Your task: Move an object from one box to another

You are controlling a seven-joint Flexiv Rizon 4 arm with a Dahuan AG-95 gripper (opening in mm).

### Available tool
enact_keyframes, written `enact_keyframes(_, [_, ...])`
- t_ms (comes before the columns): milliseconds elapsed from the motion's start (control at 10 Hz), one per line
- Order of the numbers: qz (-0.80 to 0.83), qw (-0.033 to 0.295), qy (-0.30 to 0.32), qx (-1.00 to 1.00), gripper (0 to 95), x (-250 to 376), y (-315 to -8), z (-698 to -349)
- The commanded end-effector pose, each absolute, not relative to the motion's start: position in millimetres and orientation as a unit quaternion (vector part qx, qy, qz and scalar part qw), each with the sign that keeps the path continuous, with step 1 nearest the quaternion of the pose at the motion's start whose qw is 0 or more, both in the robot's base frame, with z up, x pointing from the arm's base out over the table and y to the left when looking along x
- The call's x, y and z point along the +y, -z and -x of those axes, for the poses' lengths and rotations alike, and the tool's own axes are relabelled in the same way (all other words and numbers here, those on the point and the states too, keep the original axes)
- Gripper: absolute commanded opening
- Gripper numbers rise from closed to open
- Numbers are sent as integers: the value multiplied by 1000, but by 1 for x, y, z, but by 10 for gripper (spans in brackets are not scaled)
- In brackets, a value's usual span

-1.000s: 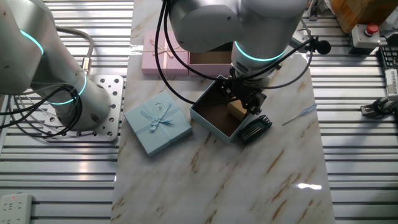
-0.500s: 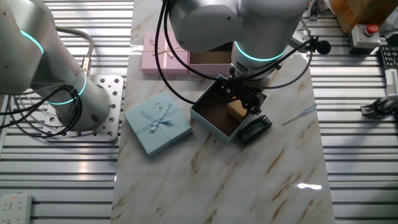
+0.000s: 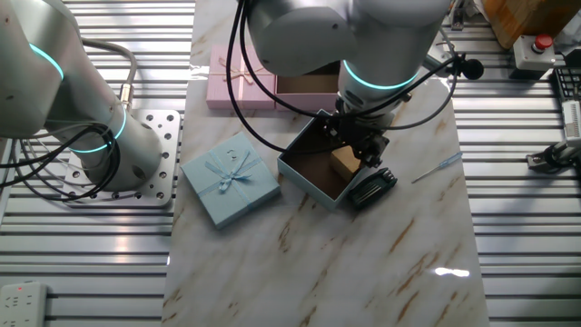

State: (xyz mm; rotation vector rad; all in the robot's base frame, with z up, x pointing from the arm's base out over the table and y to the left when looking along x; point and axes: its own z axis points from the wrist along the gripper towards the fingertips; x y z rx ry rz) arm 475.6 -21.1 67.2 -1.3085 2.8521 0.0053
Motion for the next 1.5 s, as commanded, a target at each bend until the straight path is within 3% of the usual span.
enact_keyframes(100, [417,2,-3,909,570,-21,-68,-475])
enact_keyframes(300, [414,2,-3,910,570,-21,-69,-475])
enact_keyframes(800, [298,7,-22,954,570,-12,-116,-480])
enact_keyframes(1000, [151,8,-25,988,570,7,-154,-512])
enact_keyframes(1100, [112,15,-18,993,380,16,-164,-526])
enact_keyframes(1500, [60,18,-9,998,380,31,-175,-543])
